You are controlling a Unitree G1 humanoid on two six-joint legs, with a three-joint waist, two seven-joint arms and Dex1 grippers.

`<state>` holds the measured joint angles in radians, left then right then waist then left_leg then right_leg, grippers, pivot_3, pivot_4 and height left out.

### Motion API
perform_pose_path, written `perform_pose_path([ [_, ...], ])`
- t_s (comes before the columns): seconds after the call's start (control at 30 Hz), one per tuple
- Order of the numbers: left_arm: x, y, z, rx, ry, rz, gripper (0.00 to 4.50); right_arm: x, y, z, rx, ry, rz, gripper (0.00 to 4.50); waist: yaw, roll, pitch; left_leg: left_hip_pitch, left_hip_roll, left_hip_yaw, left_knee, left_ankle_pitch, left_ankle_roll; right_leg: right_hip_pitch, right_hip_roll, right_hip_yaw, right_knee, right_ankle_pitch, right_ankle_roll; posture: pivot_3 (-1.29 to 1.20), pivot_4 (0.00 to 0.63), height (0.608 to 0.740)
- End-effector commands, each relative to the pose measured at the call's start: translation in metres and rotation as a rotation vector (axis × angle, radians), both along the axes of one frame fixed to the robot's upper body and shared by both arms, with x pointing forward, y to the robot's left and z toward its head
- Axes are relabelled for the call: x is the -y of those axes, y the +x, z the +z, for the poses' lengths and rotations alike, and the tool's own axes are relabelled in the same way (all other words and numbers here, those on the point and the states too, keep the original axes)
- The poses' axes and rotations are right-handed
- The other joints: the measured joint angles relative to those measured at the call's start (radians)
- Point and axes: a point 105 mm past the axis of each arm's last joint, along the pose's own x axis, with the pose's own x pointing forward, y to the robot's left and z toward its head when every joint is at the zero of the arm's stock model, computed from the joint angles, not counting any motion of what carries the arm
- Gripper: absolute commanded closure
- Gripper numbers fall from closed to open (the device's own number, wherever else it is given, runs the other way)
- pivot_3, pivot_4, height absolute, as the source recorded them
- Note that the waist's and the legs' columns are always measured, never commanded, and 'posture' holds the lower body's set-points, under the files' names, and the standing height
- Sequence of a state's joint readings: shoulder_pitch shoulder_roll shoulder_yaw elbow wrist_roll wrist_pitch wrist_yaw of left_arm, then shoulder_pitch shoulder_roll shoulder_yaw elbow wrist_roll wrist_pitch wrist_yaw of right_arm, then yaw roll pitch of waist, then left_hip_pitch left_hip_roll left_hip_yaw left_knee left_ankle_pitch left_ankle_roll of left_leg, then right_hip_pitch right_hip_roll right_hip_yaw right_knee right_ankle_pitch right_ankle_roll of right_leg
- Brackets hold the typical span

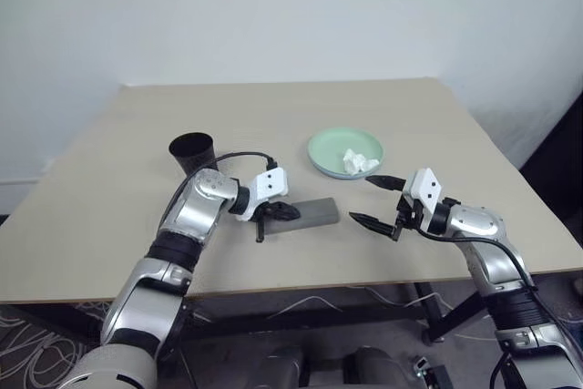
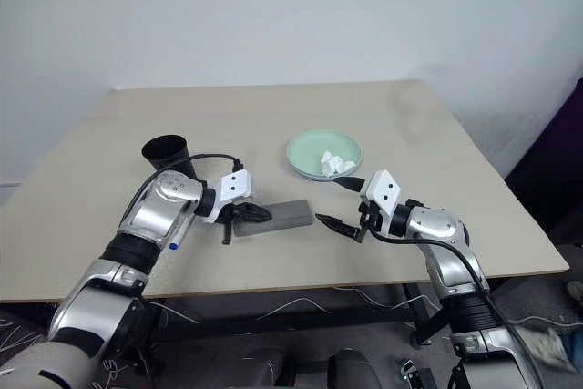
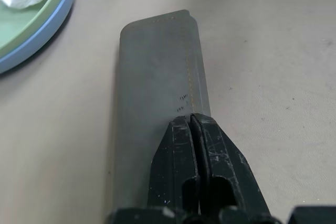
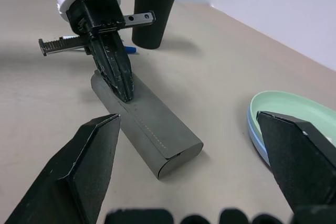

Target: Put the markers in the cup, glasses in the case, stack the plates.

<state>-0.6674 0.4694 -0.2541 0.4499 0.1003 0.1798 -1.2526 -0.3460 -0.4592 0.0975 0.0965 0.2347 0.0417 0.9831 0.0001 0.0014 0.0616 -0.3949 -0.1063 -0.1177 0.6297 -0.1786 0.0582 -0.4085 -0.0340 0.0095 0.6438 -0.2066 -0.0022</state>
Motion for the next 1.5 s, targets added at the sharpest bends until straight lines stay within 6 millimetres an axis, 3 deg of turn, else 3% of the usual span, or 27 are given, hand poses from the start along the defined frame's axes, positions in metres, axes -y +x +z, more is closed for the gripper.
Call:
perform_pose_path([
  [0.03,-0.007,0.012,0.015,0.084,-0.065,0.184,4.47,-0.003,0.003,0.017,0.057,0.018,0.021,0.00,0.000,0.000,0.000,0.000,0.000,0.000,0.000,0.000,0.000,0.000,0.000,0.000,0.000,0.000,0.000,0.00,0.000,0.736],
  [0.27,-0.021,0.028,0.035,0.199,-0.197,0.622,4.47,-0.004,0.004,0.018,0.053,0.013,0.044,0.00,0.002,0.000,0.000,0.000,0.000,0.000,0.000,0.000,0.000,0.000,0.000,0.000,0.000,0.000,0.001,0.00,0.000,0.736],
  [0.43,-0.036,0.019,0.027,0.190,-0.196,0.874,4.47,-0.004,0.007,0.018,0.049,0.009,0.055,0.00,0.003,0.000,0.000,0.000,0.000,0.000,0.000,0.000,0.000,0.000,0.000,0.000,0.000,0.000,0.001,0.00,0.000,0.736],
  [0.6,-0.063,0.010,0.019,0.132,-0.208,1.080,2.96,-0.006,0.007,0.016,0.041,0.002,0.074,0.00,0.003,0.000,0.000,0.000,0.000,0.000,0.000,0.000,0.000,0.000,0.000,0.000,0.000,0.000,0.001,0.00,0.000,0.736],
  [0.87,-0.098,0.012,0.022,0.138,-0.158,1.163,0.33,-0.009,0.006,0.015,0.036,0.004,0.082,0.00,0.004,0.000,0.000,0.000,0.000,0.000,0.000,0.000,0.000,0.000,0.000,-0.001,0.000,0.000,0.000,0.00,0.000,0.736],
  [1.13,-0.115,0.018,0.018,0.063,-0.093,1.178,0.33,-0.006,0.004,0.011,0.030,0.008,0.058,0.00,0.005,0.000,0.000,0.000,0.000,0.000,0.000,0.000,0.000,-0.001,0.000,-0.001,0.000,0.000,0.000,0.00,0.000,0.736],
  [1.5,-0.113,0.022,0.008,-0.049,-0.084,1.188,0.33,-0.001,0.001,0.007,0.025,0.012,0.017,0.00,0.004,0.000,0.000,0.000,0.000,0.000,-0.001,0.000,-0.001,-0.001,0.000,0.000,0.000,0.000,0.000,0.00,0.000,0.736],
])
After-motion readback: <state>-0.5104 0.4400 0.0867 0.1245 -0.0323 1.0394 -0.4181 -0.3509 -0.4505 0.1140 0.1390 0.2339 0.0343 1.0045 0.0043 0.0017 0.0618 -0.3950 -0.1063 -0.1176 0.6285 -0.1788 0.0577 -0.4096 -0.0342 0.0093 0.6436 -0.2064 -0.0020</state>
